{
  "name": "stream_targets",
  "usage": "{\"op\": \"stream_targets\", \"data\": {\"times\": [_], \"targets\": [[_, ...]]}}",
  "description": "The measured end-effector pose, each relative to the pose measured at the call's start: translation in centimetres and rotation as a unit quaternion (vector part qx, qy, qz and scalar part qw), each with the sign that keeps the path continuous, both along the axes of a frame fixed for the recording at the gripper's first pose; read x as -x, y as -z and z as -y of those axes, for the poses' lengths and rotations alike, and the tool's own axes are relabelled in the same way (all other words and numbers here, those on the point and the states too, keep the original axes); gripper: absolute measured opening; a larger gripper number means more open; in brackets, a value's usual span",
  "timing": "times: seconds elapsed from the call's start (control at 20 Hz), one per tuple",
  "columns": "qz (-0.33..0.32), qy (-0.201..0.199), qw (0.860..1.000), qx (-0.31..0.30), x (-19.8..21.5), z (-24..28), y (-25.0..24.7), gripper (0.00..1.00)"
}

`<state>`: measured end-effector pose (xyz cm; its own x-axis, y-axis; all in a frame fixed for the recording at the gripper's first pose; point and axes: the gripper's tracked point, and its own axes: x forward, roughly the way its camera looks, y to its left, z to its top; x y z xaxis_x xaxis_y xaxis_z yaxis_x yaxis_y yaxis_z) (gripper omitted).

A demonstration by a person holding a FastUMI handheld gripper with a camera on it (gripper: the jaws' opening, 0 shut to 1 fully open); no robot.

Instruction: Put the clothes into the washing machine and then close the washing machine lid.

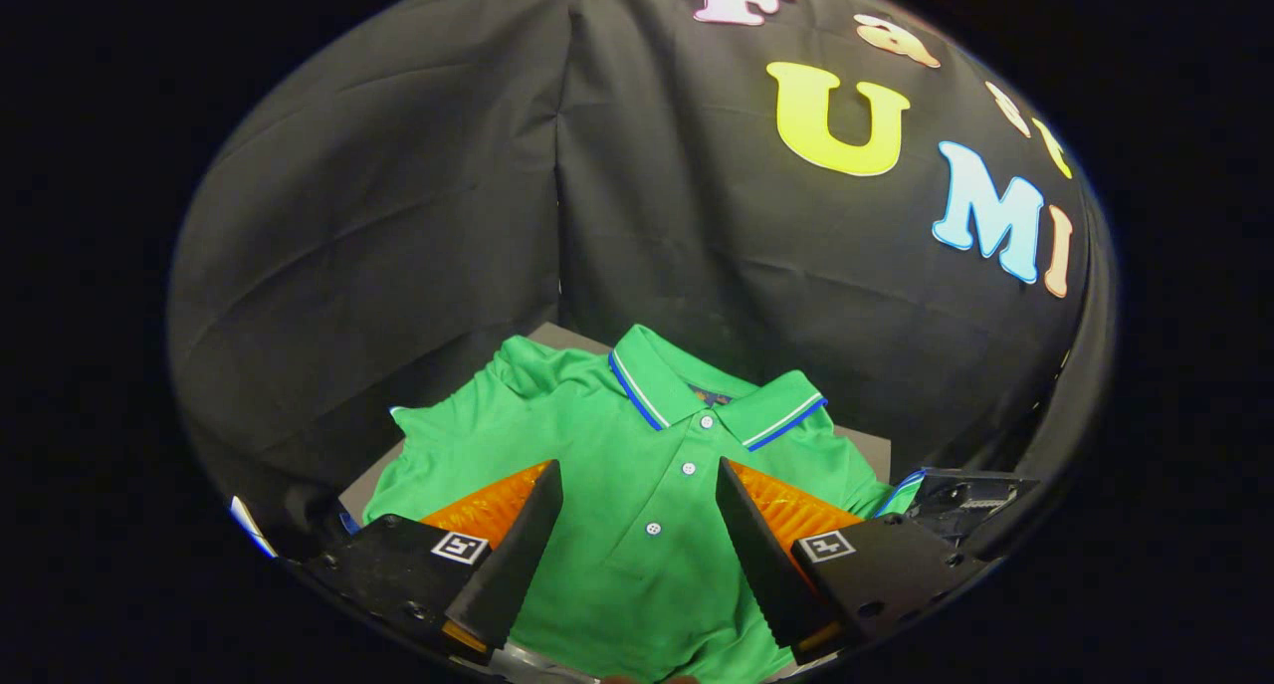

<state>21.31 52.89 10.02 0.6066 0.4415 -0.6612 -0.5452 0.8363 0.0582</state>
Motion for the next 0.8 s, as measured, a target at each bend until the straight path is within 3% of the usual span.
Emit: {"op": "stream_targets", "data": {"times": [0.35,0.8], "targets": [[-0.024,-0.012,0.998,0.051,0.6,0.4,4.1,0.98],[-0.058,-0.005,0.998,0.012,0.2,0.7,4.5,0.98]]}}
